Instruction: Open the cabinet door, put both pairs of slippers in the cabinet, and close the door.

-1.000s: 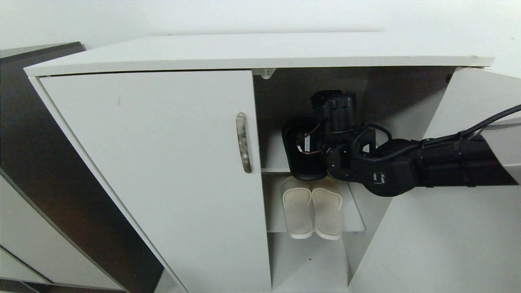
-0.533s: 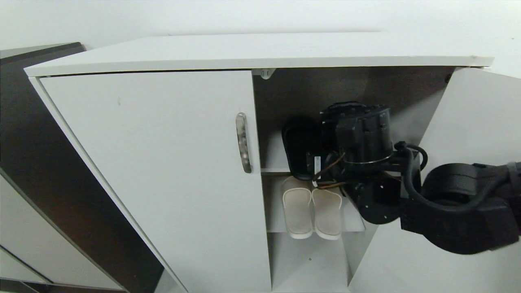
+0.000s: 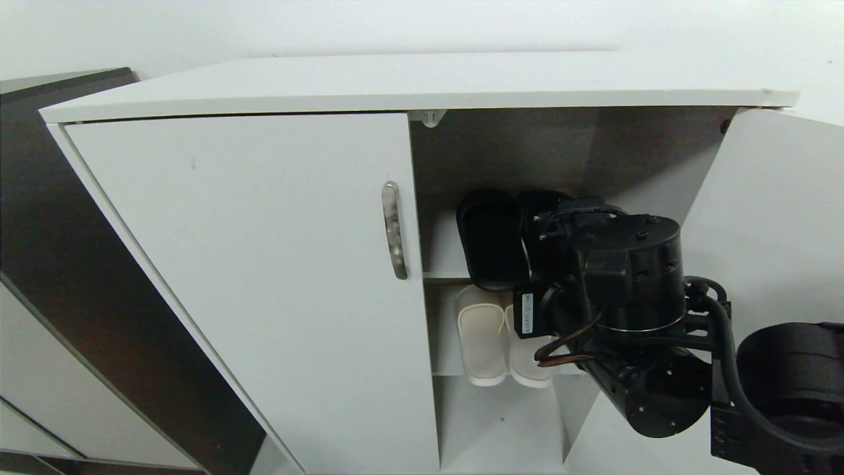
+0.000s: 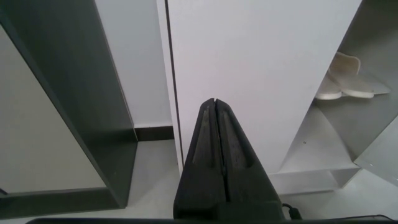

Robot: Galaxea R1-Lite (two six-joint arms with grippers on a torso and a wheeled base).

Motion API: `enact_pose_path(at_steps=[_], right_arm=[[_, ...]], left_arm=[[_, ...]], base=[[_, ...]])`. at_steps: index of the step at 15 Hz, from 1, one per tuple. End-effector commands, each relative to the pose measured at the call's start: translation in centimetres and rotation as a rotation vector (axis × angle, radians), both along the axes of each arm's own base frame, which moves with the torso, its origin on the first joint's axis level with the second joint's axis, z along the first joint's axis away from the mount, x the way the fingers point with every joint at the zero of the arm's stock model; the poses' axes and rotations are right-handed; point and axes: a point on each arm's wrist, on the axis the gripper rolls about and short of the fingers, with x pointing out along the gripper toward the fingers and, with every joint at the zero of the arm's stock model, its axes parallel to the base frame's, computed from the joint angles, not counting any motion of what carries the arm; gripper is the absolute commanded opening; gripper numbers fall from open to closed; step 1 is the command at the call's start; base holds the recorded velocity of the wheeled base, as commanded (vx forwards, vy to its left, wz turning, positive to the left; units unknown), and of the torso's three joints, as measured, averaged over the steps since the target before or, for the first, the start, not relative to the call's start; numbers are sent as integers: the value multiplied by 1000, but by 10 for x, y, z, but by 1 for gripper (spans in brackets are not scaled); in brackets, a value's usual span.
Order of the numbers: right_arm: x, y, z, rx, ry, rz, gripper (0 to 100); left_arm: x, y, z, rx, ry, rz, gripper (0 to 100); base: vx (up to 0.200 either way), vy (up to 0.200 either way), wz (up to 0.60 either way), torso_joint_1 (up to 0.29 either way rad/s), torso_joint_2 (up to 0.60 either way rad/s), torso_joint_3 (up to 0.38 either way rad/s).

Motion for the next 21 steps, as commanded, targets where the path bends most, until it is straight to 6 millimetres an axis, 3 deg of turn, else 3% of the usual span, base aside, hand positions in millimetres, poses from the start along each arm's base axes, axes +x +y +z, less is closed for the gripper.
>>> enact_pose_path(at_steps=[1, 12, 21], right_arm=[[-1, 0, 0, -2, 1, 2, 0], [-2, -4, -11, -31, 15, 2, 0], [5, -6, -17, -43, 25, -16, 0]], left_arm=[[0, 0, 0, 0, 0, 0, 0], [0, 0, 0, 0, -2, 0, 0], [0, 0, 0, -1, 0, 0, 0]], base=[[-200, 0, 0, 17, 2, 2], [-200, 0, 0, 3, 2, 1], [0, 0, 0, 0, 0, 0]])
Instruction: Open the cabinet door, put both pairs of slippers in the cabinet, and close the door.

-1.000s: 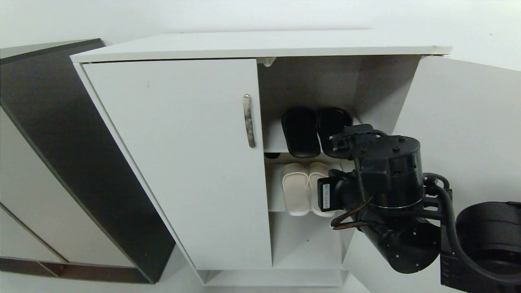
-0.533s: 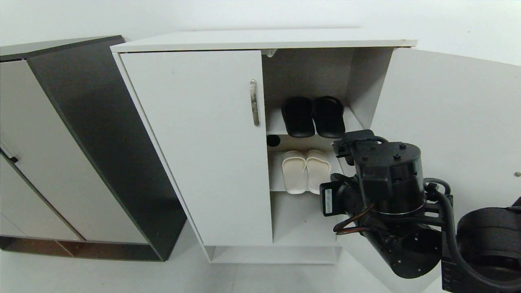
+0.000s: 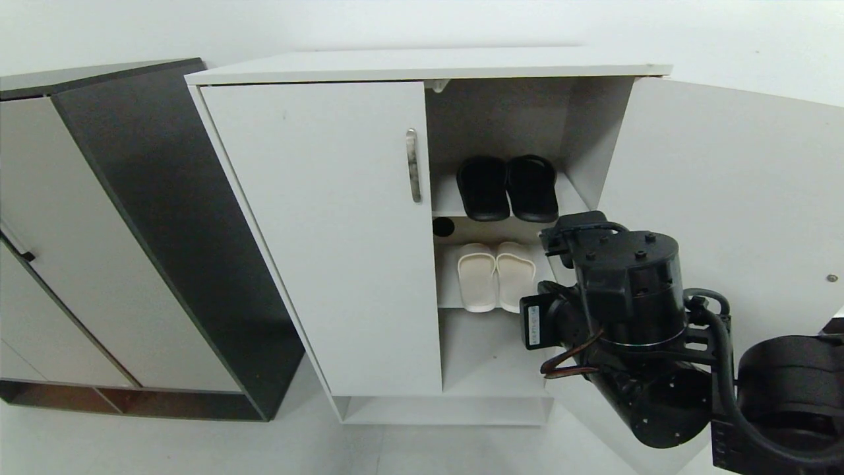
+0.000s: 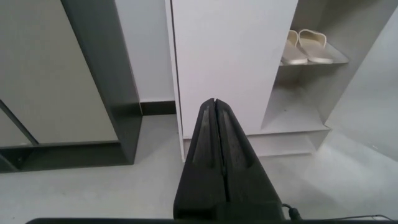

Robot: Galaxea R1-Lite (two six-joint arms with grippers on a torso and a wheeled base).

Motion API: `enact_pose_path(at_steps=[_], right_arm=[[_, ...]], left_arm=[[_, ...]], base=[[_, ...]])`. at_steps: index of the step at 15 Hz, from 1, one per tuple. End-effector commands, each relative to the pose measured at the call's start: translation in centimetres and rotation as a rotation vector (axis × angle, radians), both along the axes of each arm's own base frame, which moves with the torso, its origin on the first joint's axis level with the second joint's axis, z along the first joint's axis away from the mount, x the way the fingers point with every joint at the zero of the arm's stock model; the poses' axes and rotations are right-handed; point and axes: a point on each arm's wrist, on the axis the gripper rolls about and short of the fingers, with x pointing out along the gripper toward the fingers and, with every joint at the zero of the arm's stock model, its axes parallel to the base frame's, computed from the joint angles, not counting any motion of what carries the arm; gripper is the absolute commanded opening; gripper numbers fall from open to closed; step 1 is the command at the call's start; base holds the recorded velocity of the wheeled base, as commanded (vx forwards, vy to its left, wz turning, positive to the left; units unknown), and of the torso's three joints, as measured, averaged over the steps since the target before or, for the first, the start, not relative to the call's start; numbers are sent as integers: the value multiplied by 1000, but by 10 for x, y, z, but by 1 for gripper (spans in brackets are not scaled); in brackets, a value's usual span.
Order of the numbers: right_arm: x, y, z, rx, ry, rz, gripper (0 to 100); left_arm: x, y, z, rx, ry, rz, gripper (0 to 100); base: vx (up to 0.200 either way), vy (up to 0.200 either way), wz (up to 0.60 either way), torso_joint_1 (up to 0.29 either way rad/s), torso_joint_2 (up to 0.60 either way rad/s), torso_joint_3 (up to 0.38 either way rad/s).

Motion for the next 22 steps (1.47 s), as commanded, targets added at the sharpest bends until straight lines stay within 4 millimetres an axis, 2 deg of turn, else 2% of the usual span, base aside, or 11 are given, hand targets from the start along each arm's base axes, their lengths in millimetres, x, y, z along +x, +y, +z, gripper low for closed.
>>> enact_pose_path(at_steps=[1, 4, 7, 14, 22], right_arm=[[6, 0, -4, -8, 8, -14, 0], [14, -4, -7, -11, 12, -36, 0], [16, -5, -7, -10, 11, -44, 0], [20, -7, -5, -5, 6, -55, 0], [20, -7, -5, -6, 7, -55, 0]], left_arm=[[0, 0, 0, 0, -1, -1, 0], [0, 0, 0, 0, 1, -1, 0], [0, 0, 0, -2, -1, 1, 0], [0, 0, 0, -2, -1, 1, 0], [0, 0, 0, -2, -1, 1, 0]], base=[[0, 0, 0, 0, 0, 0], [0, 0, 0, 1, -27, -22], [0, 0, 0, 15, -191, -308], [0, 0, 0, 88, -486, -355], [0, 0, 0, 155, -478, -319]])
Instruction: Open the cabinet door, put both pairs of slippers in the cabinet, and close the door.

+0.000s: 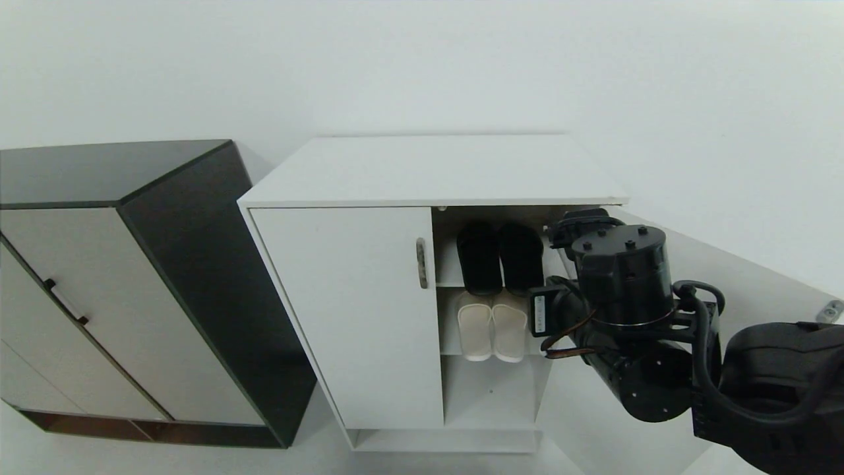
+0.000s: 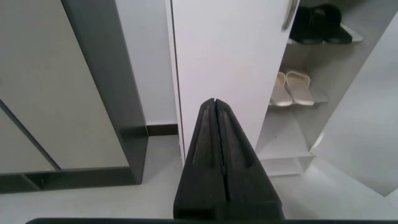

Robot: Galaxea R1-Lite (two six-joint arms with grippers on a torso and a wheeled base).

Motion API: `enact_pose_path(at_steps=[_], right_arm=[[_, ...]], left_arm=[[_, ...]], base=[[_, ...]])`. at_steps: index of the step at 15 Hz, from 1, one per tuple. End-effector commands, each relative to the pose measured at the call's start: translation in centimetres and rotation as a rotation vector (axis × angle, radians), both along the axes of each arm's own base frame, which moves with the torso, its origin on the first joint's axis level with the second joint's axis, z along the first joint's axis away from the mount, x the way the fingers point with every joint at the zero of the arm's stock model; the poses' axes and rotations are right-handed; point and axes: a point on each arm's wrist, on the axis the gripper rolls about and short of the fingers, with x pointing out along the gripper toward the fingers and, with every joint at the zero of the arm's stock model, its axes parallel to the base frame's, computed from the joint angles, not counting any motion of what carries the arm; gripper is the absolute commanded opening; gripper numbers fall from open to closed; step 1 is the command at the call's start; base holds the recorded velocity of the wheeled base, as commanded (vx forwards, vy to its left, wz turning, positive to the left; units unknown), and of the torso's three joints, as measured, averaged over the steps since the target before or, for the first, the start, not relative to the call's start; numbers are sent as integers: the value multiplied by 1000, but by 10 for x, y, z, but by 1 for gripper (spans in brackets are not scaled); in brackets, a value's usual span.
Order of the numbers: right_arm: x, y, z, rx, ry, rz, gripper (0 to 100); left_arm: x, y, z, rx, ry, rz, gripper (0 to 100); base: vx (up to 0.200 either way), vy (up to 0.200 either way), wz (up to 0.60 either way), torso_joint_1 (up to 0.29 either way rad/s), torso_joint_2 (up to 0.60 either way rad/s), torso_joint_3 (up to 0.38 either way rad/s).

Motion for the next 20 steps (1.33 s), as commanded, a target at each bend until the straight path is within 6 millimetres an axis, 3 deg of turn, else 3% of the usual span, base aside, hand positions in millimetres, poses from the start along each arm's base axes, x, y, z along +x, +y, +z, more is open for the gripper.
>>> enact_pose_path(at_steps=[1, 13, 20], right_arm=[[0, 0, -1, -3, 3, -1, 0], [2, 2, -8, -20, 15, -1, 0], [1, 2, -9, -19, -8, 6, 0]], left_arm=[[0, 0, 0, 2, 1, 0, 0], [0, 0, 0, 2, 1, 0, 0], [0, 0, 0, 2, 1, 0, 0]], base=[[0, 0, 0, 188, -496, -320], [0, 0, 0, 227, -544, -317], [0, 0, 0, 45, -94, -54]])
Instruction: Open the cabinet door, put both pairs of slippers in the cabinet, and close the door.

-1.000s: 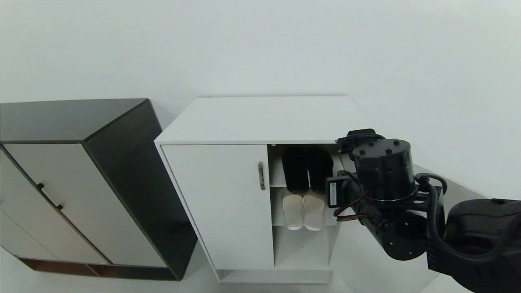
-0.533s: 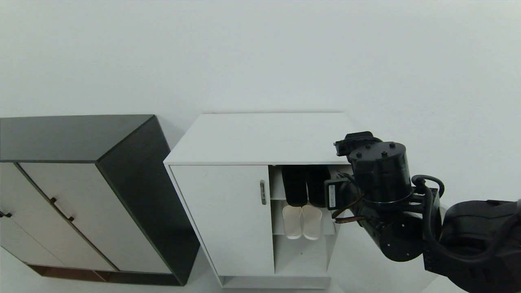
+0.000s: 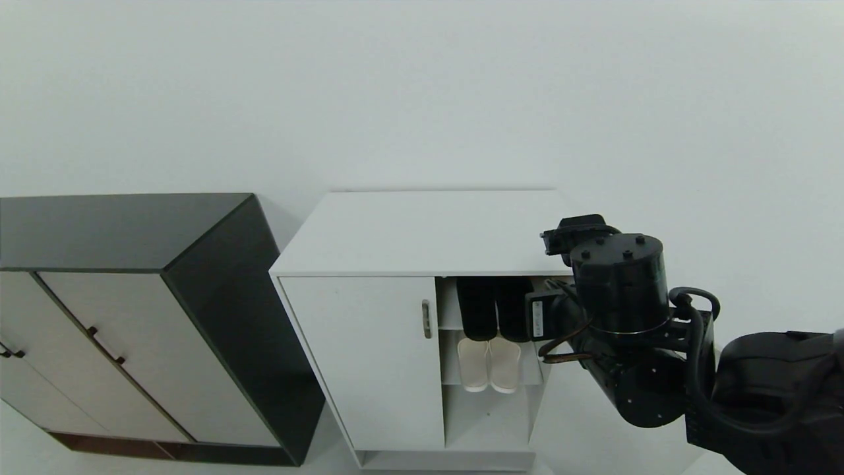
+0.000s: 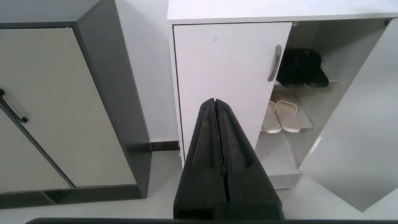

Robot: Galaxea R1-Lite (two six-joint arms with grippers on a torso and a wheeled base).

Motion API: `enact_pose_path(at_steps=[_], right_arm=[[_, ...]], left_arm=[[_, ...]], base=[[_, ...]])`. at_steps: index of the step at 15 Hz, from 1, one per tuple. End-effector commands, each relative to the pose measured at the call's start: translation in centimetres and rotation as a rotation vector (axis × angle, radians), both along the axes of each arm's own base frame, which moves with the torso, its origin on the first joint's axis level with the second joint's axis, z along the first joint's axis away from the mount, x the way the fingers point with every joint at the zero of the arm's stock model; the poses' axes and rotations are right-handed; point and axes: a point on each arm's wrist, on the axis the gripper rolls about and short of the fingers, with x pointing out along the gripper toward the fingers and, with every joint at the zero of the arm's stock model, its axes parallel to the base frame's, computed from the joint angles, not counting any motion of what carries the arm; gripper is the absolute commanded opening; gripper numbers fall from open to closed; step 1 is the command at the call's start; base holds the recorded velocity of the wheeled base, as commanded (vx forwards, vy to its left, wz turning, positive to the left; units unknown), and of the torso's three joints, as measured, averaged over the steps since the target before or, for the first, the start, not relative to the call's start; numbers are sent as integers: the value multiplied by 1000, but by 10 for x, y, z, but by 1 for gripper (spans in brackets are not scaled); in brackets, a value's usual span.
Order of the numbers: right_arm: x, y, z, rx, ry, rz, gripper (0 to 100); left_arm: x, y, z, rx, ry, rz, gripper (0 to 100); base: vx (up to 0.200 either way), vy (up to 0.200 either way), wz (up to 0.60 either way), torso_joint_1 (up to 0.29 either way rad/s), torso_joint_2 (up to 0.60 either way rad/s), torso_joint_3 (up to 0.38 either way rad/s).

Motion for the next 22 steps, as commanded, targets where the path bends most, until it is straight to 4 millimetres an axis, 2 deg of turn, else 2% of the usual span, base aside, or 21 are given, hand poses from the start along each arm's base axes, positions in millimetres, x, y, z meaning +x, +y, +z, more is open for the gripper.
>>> enact_pose_path(at_steps=[1, 6, 11, 14, 15, 22], right_arm=[[1, 0, -2, -4, 4, -1, 0], [0, 0, -3, -6, 5, -1, 0], [14, -14, -2, -16, 2, -59, 0], [23, -26, 15, 14, -33, -103, 0], [32, -35, 20, 4, -46, -137, 0], [60, -54, 33, 18, -52, -185, 0]], left_arm=[[0, 0, 0, 0, 0, 0, 0], [0, 0, 0, 0, -1, 0, 0], [0, 0, 0, 0, 0, 0, 0], [0, 0, 0, 0, 0, -1, 0], [0, 0, 0, 0, 0, 0, 0], [0, 0, 0, 0, 0, 0, 0]], base=[[0, 0, -600, 2, 2, 7], [0, 0, -600, 8, 0, 0], [0, 0, 0, 0, 0, 0], [0, 0, 0, 0, 0, 0], [0, 0, 0, 0, 0, 0], [-200, 0, 0, -2, 2, 1]])
